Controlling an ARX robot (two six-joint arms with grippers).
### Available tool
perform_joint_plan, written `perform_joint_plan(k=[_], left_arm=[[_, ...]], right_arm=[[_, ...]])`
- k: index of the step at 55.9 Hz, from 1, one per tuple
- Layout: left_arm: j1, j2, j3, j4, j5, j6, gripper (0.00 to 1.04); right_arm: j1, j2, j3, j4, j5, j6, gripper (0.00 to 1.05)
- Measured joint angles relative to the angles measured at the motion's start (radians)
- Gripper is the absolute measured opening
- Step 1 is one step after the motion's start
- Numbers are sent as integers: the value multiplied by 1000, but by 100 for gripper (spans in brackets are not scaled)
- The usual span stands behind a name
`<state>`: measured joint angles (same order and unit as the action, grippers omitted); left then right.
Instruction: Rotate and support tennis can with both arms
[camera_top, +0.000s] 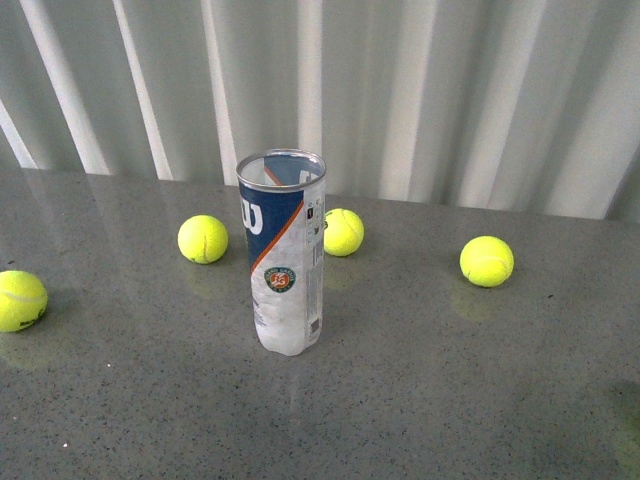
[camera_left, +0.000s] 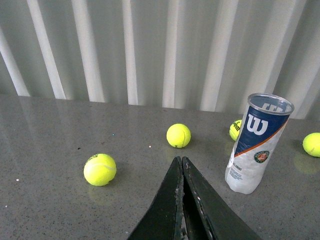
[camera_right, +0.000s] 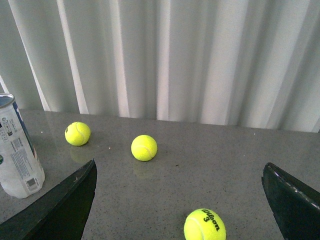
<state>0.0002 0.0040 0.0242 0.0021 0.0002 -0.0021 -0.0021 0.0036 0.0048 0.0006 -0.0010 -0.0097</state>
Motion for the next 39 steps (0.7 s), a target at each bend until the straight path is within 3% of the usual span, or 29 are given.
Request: perform_joint_plan(k=[3,6,35,39], left_arm=[[0,0,0,0,0,0,4],[0,0,0,0,0,0,11],[0,0,0,0,0,0,99],[0,0,0,0,0,0,97]], right_arm=[[0,0,0,0,0,0,98],[0,0,0,0,0,0,98],[0,0,0,0,0,0,98],[0,0,0,0,0,0,98]])
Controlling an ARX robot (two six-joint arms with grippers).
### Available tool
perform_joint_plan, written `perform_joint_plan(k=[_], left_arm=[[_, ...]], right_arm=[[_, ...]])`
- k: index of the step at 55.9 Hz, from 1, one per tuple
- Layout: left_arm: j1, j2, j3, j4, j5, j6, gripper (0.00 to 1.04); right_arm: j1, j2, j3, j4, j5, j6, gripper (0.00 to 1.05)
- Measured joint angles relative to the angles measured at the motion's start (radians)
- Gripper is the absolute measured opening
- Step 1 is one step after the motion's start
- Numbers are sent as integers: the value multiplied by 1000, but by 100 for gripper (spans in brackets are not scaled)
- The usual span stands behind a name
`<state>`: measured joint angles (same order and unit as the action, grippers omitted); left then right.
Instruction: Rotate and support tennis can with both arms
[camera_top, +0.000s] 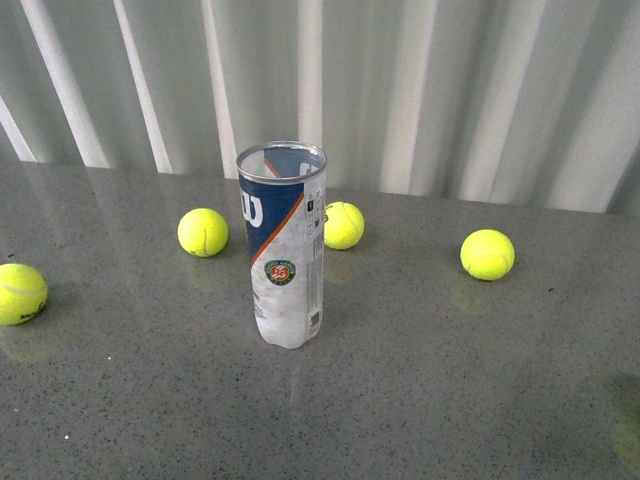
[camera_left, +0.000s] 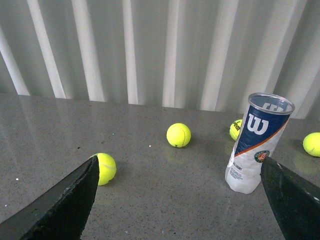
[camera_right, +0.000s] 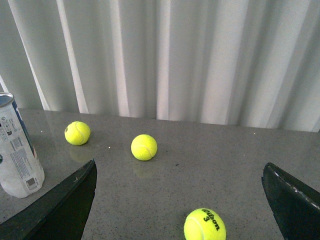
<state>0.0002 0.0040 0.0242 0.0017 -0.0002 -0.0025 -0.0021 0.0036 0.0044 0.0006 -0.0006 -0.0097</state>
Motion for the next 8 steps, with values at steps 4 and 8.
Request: perform_joint_plan(k=[4,8], left_arm=[[0,0,0,0,0,0,98],[0,0,0,0,0,0,98]], right_arm=[[0,0,0,0,0,0,98],[0,0,0,0,0,0,98]])
